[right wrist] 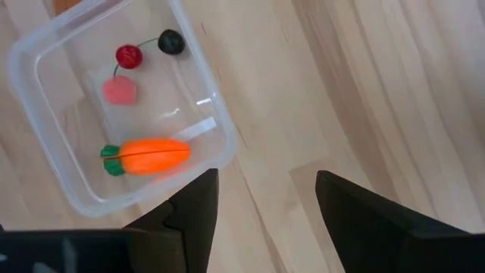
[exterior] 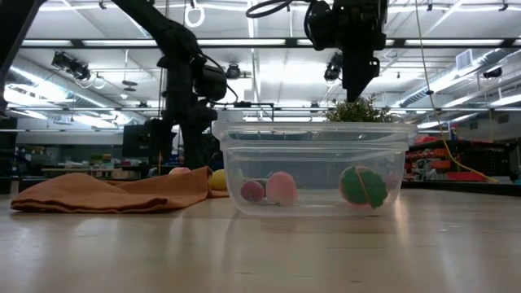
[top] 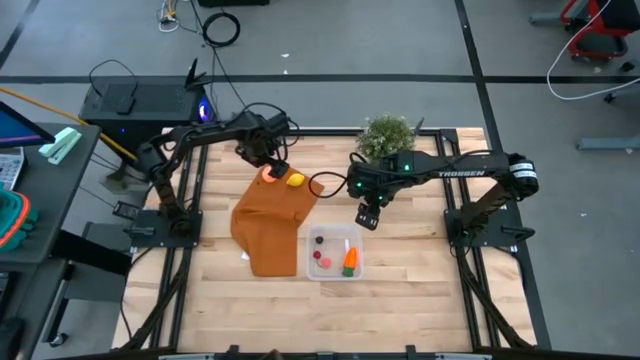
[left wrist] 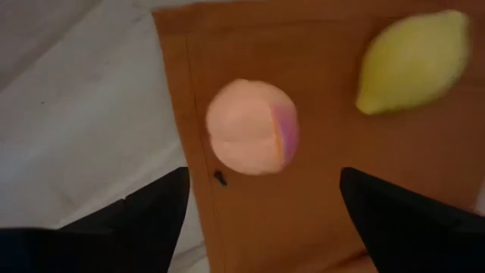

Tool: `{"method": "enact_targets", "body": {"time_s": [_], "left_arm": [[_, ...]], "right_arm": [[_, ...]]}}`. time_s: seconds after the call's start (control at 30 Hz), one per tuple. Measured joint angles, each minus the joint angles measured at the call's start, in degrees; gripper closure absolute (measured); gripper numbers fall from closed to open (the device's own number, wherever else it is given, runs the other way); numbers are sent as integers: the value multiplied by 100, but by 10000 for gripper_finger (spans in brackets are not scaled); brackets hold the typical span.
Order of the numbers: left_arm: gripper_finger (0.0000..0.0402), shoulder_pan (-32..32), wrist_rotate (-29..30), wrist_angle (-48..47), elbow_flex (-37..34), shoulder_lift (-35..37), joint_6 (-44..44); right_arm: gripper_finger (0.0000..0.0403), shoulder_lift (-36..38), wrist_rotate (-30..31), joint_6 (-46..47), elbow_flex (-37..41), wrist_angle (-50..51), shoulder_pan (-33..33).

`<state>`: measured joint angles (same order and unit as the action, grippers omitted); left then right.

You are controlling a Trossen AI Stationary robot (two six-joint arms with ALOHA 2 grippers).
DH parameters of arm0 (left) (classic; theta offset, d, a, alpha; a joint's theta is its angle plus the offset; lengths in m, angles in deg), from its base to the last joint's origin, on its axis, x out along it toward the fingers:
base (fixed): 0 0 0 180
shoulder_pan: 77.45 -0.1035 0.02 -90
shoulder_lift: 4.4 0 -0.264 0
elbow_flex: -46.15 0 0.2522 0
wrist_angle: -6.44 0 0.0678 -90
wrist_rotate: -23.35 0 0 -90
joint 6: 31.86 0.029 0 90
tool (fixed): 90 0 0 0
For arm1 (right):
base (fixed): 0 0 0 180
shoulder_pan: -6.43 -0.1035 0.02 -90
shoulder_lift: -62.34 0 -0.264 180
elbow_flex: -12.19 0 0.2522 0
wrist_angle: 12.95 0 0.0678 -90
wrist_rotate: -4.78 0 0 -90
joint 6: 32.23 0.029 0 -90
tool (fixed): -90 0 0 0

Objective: Pick and placing Produce into tupperware
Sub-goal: Put the pink peach into the transparent bin

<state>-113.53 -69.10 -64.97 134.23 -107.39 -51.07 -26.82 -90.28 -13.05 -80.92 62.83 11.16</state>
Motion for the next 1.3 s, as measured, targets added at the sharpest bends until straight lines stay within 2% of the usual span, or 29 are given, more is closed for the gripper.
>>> {"method": "enact_targets", "body": {"time_s": [0.13, 0.5, 1.3], "left_arm": [[44, 68, 281, 113, -2, -117, -108], [44, 187, 374, 440, -2, -134, -690], [44, 155, 484, 991, -544, -185, -717]], "right_arm": [[210, 0, 0, 0, 0, -16, 0], [211, 0, 2, 35, 0, -118, 0], [215, 0, 28, 24, 0, -557, 0]]}}
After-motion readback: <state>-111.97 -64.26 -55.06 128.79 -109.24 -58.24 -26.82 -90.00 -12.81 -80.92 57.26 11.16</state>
